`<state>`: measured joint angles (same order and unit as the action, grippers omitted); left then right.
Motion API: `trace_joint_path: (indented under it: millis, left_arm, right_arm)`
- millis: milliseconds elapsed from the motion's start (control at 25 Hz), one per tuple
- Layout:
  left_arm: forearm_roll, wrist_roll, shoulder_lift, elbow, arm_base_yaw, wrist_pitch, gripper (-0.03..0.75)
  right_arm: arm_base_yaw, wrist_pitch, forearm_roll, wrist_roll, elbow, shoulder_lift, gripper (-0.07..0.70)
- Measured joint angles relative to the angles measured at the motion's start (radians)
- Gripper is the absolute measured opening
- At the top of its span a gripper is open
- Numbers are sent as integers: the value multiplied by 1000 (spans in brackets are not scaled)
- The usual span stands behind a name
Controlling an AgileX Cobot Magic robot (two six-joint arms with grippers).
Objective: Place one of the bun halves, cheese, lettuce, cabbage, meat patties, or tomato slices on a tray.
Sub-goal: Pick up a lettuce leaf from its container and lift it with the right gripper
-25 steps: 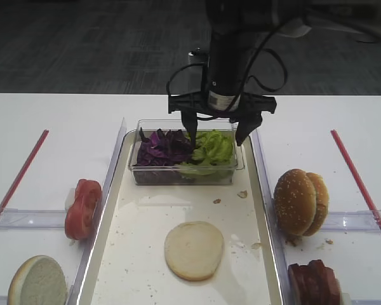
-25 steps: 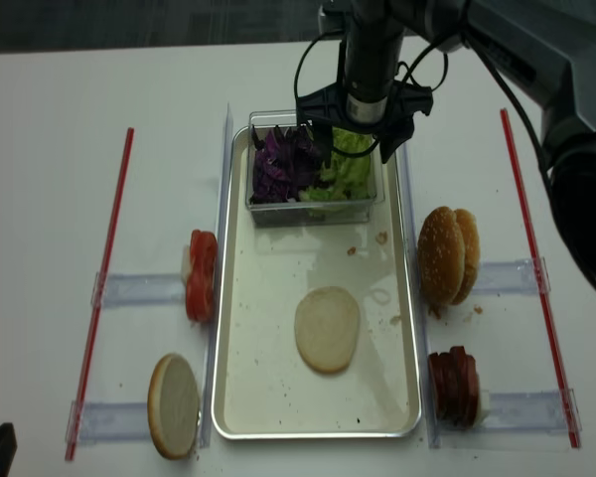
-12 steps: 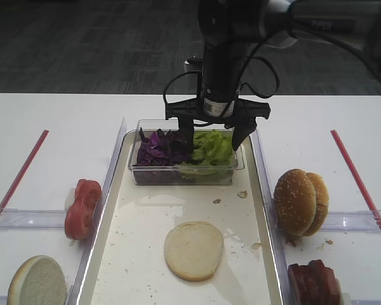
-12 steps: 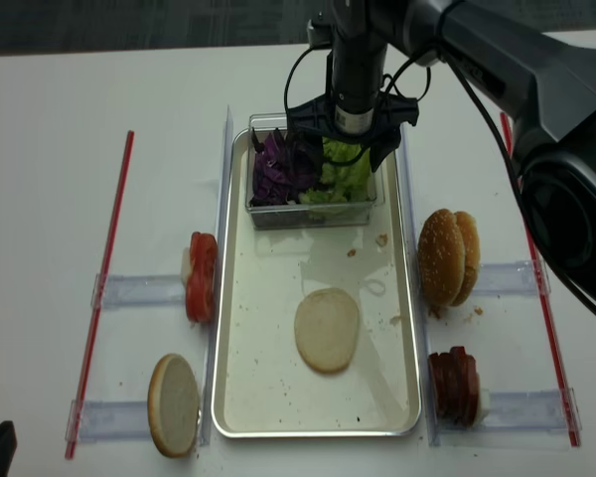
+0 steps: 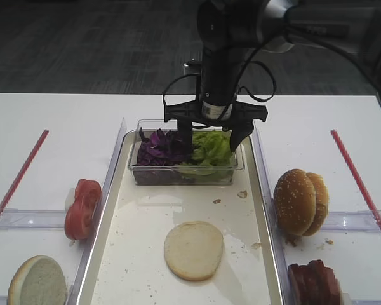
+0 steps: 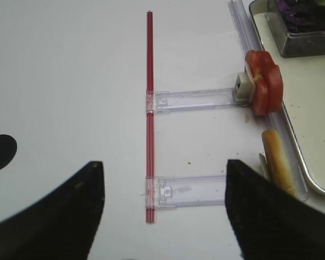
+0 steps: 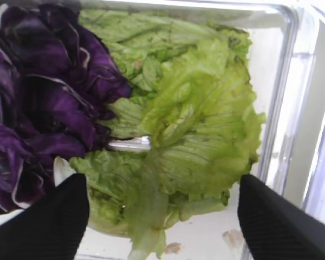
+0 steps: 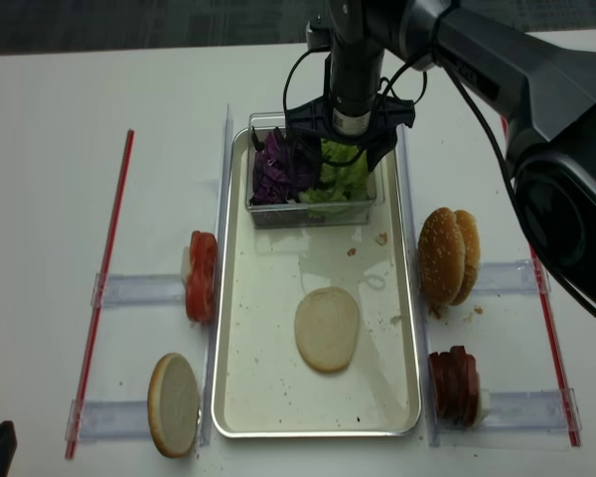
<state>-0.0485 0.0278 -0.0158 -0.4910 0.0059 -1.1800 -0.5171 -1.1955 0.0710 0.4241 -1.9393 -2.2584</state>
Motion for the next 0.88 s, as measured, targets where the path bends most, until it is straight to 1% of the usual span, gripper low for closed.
trace_joint_path:
  millis: [160,520,640,880]
  left_arm:
    - [0,0,0,0,0,0,439]
    - [0,0,0,0,0,0,439]
    - [0,0,0,0,0,0,439]
    - [0,0,0,0,0,0,439]
  right_arm:
    - [0,2,4,0,0,-15,585]
    - [0,36,6,0,-2,-21,583]
    - [0,32,6,0,-21,-49,582]
    - [0,2,-9,0,-95,-88,570]
